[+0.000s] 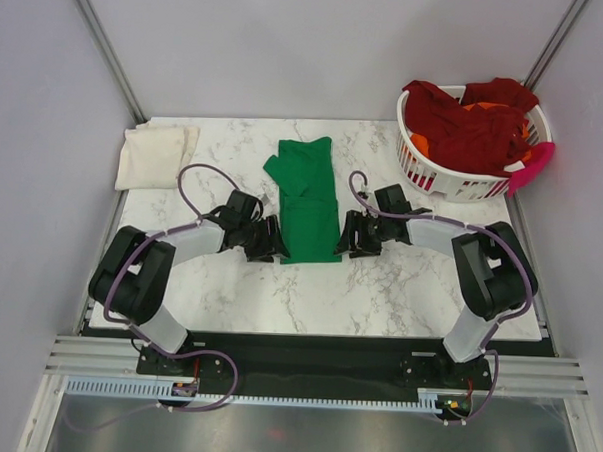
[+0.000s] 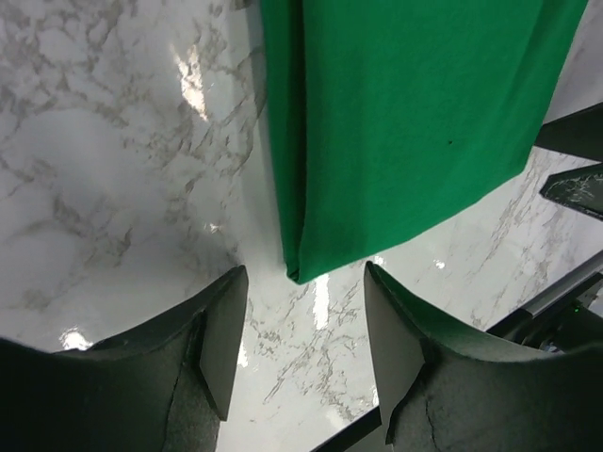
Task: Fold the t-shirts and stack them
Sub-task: Fold the tshirt
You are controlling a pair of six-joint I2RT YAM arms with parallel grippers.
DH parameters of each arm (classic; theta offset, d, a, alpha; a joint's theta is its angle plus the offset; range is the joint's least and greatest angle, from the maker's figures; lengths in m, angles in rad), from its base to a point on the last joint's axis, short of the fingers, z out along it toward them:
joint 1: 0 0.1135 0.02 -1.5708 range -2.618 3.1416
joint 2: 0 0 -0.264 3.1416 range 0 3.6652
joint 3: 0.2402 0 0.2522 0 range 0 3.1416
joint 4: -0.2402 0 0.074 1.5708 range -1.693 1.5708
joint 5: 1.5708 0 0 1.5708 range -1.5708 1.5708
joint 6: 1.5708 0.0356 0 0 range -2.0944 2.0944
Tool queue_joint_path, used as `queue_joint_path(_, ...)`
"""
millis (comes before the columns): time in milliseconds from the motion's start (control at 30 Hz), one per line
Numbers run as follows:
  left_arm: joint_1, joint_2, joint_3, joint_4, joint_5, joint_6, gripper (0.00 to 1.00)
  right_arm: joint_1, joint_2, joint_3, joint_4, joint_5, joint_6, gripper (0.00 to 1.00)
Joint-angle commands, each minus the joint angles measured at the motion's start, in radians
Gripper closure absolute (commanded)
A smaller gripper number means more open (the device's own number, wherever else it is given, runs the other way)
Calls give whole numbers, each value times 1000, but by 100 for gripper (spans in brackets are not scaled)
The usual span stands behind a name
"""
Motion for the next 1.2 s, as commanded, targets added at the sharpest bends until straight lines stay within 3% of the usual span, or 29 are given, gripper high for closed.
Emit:
queue_joint_path(0,-9,39,-27,97,17,-32,41,2,53,-19,82,-8,4,36)
queue_joint_path(200,-20,71,-39,129,25,-38,54,5,96,-40,129,-22,16,43)
queue_joint_path(333,-30,76,-48,151,37,-52,94,5,101,-51,139,-34,19,67)
queue_joint_path(367,-36,73,-51,156,35,-57,97,5,98,-54,141,-39,19,71)
queue_joint_path(533,-55,21,-71,156,32,-73,98,5,55,-86,150,-59,28,91)
queue_joint_path(667,-75,-68,-106,148,40,-110,98,5,-15,-127,139,-67,50,99)
queue_joint_path(833,-162,-252,-162,-7,-23,-179,98,19,-195,-198,80,-45,77,100)
queue_joint_path(967,-227,-444,-162,-183,-64,-251,98,65,-385,-221,-79,7,86,100)
queue_joint_path(1167,-238,-668,-78,-359,-101,-314,98,95,-563,-73,-241,48,129,100)
